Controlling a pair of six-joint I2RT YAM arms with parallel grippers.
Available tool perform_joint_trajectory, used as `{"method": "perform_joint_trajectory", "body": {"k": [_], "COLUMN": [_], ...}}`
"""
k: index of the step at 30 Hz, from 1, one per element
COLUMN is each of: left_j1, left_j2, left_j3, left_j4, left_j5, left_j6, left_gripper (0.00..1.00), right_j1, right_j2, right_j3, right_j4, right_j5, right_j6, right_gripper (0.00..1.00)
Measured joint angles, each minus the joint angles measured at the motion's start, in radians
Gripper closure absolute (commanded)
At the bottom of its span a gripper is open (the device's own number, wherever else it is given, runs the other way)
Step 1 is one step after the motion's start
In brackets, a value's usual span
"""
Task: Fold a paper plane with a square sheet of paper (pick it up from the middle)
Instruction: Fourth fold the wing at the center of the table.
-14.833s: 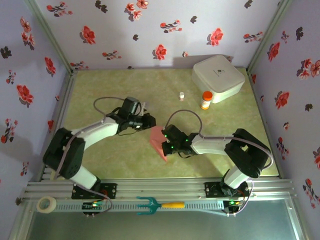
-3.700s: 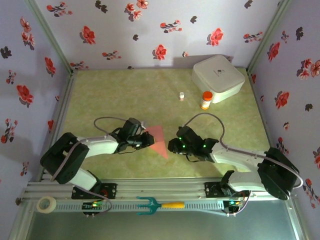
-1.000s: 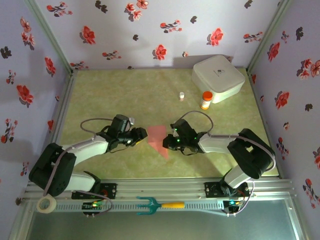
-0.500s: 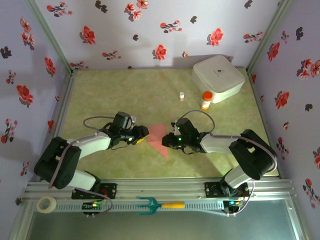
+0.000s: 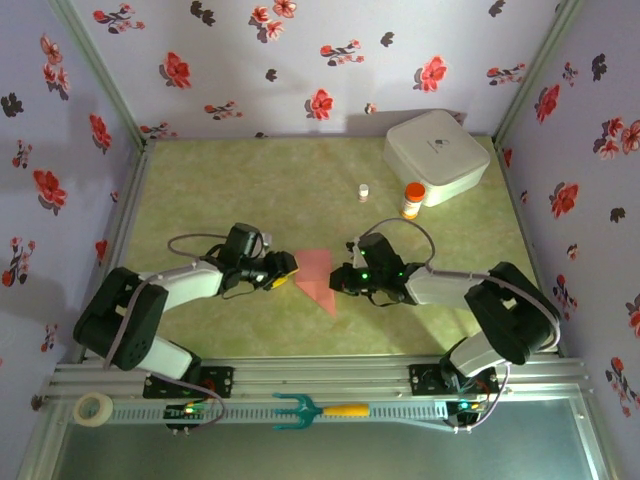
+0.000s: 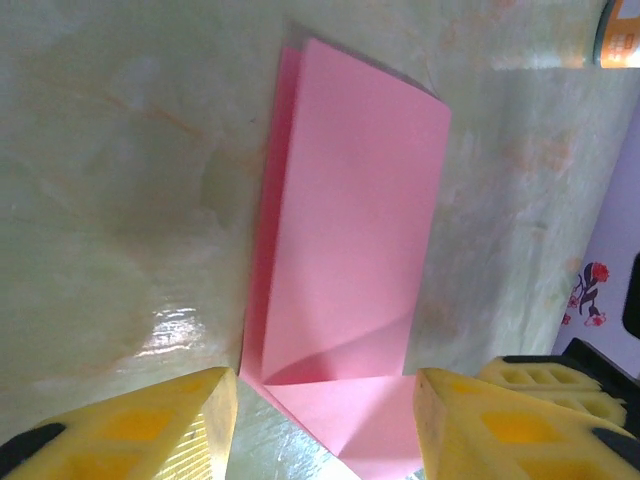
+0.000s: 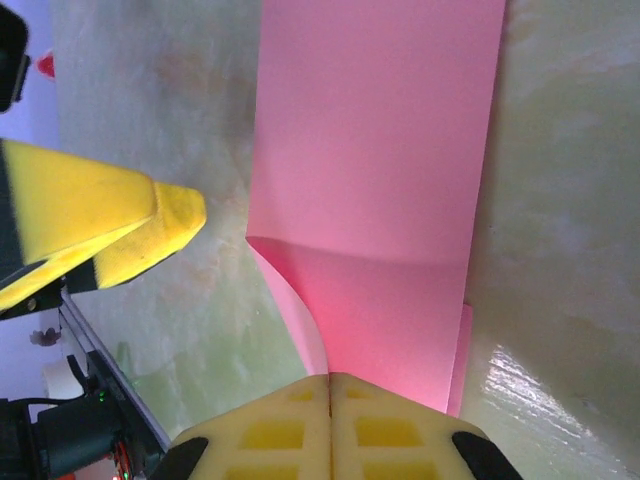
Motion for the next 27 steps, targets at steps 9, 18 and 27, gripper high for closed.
{"method": "perform_joint_trajectory", "body": {"k": [9,18,27], "left_j1": [0.022,0.023,0.023], "left_j2": [0.060,0.124,0.183], "left_j3": [0.034,0.038,0.039], "left_j4": [0.053,0.107,0.193], "left_j5": [0.056,0.076,0.118], "left_j6": [0.003,-0.001,-0.040], "left_gripper": [0.47,0.47,0.61], "right_j1": [-0.022,-0.037,-0.041], "right_j2": [-0.036,-0.056,-0.057], "right_j3": [-0.018,-0.051,-0.064], "right_j4": [0.010,0.047,0.090], "right_j5": [-0.045,-0.063,-0.082], "right_j6": [-0.002,-0.001,0.002], "right_gripper": [0.93,0.94,0.94]}}
